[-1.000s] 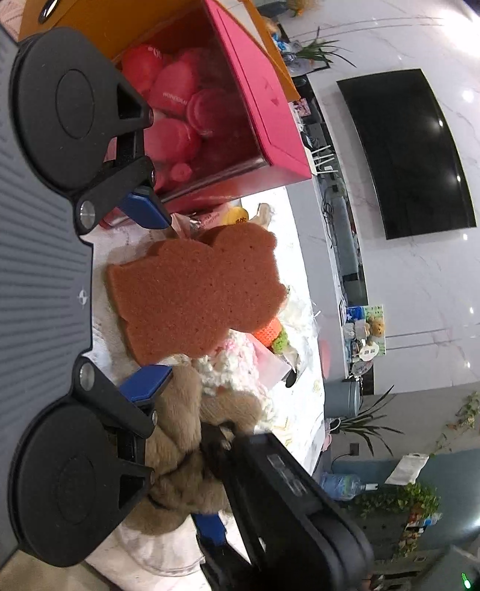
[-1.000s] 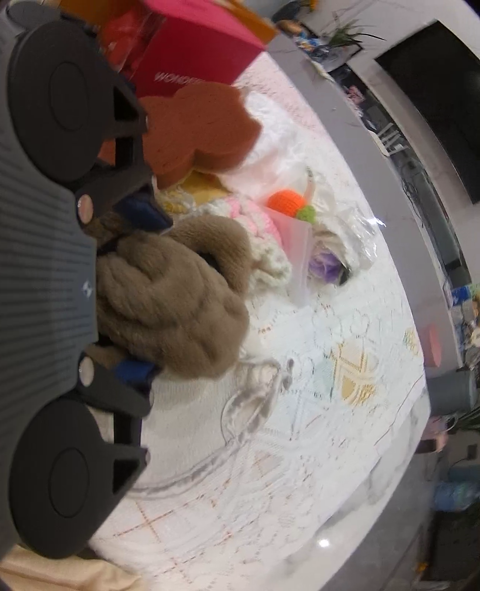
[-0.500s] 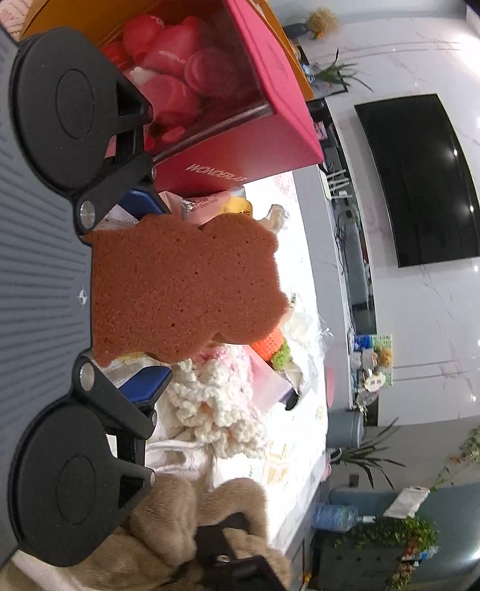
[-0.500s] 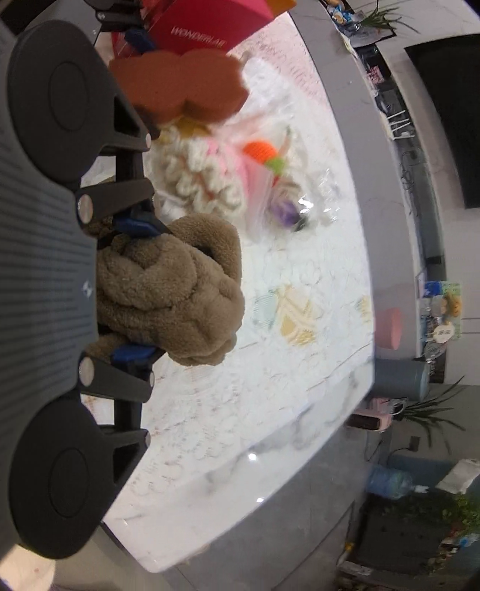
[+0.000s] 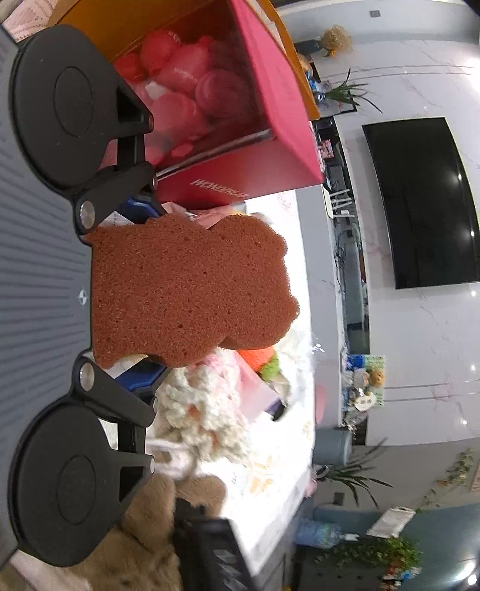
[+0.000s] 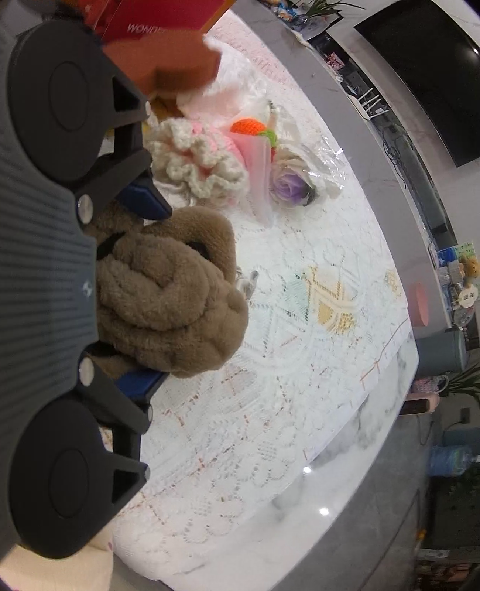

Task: Organize soft objects
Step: 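Lift the bear sponge with the left tool while the right tool carries the plush toward the box, then open the left tool over the box while the right tool releases the plush inside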

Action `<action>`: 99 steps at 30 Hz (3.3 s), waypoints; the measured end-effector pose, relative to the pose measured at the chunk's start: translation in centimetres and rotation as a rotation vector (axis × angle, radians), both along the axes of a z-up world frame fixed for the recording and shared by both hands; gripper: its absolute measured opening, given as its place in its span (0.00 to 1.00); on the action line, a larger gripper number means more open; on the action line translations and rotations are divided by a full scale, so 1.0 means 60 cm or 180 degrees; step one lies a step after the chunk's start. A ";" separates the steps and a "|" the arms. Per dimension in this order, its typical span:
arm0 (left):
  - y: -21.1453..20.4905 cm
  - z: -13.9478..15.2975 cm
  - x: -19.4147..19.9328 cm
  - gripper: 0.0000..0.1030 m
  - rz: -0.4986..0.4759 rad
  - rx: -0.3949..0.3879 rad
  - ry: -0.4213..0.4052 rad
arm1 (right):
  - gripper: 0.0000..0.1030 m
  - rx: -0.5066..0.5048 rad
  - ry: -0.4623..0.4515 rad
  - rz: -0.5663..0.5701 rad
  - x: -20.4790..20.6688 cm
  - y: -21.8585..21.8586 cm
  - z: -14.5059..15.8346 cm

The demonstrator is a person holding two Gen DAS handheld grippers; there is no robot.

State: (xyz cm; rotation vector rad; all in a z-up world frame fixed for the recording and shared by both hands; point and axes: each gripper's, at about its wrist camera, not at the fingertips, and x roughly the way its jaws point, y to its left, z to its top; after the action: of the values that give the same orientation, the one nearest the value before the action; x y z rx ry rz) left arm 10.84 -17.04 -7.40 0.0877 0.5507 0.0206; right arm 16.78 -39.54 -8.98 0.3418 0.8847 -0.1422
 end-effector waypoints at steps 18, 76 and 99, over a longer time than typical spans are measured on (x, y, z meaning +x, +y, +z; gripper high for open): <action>-0.015 0.146 -0.053 0.83 -0.0467 0.0000 -0.0664 | 0.55 0.0144 -0.0549 0.0043 -0.046 0.002 0.101; 0.341 0.268 0.008 0.83 -0.0150 -0.0185 -0.0089 | 0.56 0.0275 -0.1407 0.1612 -0.114 0.378 0.324; 0.467 0.103 0.027 0.91 -0.0151 -0.0004 0.0768 | 0.56 -0.0534 -0.0829 0.2812 0.010 0.628 0.164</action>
State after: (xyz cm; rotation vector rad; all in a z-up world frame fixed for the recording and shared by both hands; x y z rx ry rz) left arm 12.45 11.00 -1.21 0.1026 0.7895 -0.0370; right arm 17.39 -1.85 0.88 -0.2029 0.6920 0.6294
